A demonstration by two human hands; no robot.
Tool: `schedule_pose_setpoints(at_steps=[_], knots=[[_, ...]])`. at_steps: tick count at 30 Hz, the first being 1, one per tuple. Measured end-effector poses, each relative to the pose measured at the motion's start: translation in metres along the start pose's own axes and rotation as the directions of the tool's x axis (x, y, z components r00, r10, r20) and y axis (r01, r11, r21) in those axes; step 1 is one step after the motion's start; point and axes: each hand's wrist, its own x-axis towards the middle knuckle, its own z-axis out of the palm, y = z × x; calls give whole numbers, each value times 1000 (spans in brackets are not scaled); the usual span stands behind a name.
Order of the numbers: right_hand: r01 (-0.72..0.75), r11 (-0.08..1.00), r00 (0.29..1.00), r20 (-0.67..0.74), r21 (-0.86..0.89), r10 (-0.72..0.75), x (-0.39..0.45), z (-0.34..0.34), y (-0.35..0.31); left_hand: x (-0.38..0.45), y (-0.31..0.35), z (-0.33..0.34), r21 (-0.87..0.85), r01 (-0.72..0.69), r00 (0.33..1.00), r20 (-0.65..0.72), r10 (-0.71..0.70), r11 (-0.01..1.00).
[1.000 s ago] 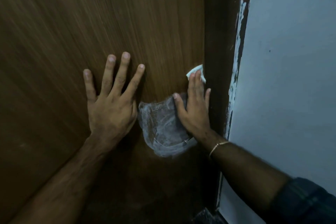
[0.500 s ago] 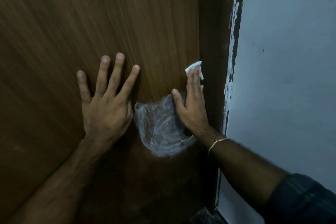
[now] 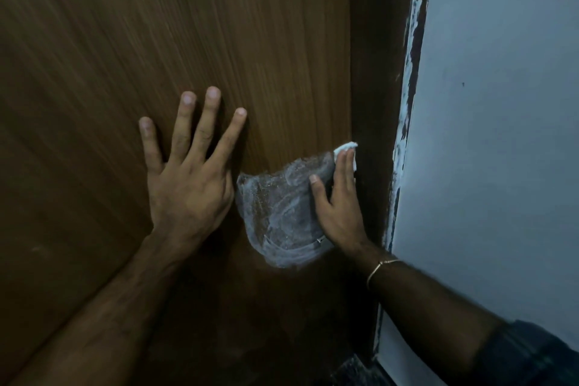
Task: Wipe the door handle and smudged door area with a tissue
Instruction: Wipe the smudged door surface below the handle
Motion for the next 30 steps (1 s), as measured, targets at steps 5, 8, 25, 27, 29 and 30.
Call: schedule_pose_setpoints(at_steps=[5,8,25,27,29,30], knots=[[81,997,994,-68,8,-81,19,-8,-20,-1,1,0,2,4,1000,0,-4,1000],[47,999,999,-25,11,-47,5,-3,-7,-1,-1,0,3,1,1000,-3,-1,1000],[75,997,997,-32,-16,-75,5,1,-19,-1,1,2,-1,26,1000,-6,-26,1000],[176,982,984,-10,-62,-177,1,3,-29,-1,2,2,-3,29,1000,-8,-29,1000],[250,958,968,25,-141,-249,-7,7,-26,-2,0,2,-7,30,1000,1,-30,1000],[249,954,968,28,-166,-248,-10,7,-23,-2,0,2,-4,31,1000,3,-31,1000]])
